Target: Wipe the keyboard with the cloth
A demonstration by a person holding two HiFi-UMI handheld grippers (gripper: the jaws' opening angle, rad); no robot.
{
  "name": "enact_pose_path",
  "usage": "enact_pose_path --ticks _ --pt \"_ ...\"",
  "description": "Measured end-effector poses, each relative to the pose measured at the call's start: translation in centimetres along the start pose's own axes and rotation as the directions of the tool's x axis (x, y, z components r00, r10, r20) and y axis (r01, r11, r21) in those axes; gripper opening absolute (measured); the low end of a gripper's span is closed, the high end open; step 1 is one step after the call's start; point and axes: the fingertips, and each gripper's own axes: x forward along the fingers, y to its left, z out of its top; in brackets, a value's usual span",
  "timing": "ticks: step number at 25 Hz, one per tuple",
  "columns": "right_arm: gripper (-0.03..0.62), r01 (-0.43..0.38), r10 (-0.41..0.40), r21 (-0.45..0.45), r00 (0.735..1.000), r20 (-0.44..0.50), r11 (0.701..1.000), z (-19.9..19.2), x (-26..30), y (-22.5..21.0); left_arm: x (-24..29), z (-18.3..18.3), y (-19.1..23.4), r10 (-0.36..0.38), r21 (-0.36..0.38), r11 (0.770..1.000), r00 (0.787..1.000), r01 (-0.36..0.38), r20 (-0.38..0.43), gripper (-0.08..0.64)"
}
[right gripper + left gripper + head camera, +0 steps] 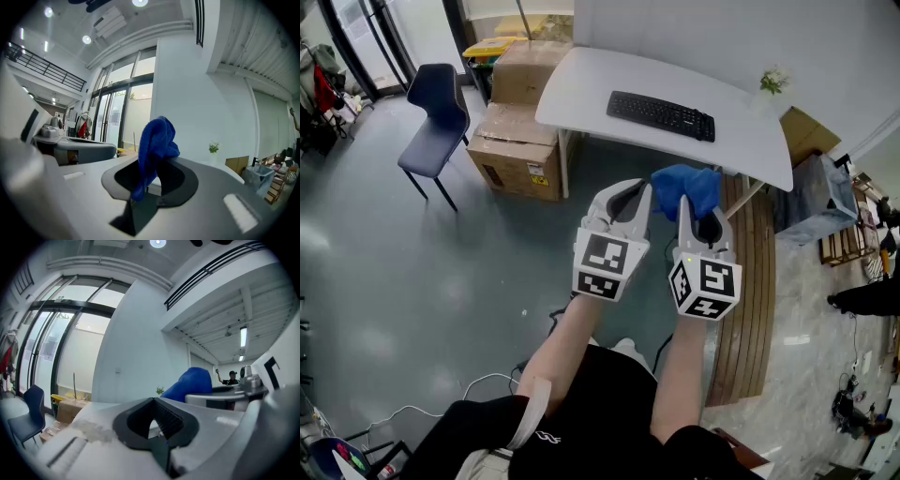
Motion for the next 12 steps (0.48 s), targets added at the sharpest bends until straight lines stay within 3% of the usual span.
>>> enact_pose_path --ticks 12 --pt "0.086 -0.004 0.004 0.006 1.0 0.024 1.0 0.7 2.6 1.9 0.5 0.4 3.4 -0.005 -0.014 1.0 1.0 0.005 0.014 -0.003"
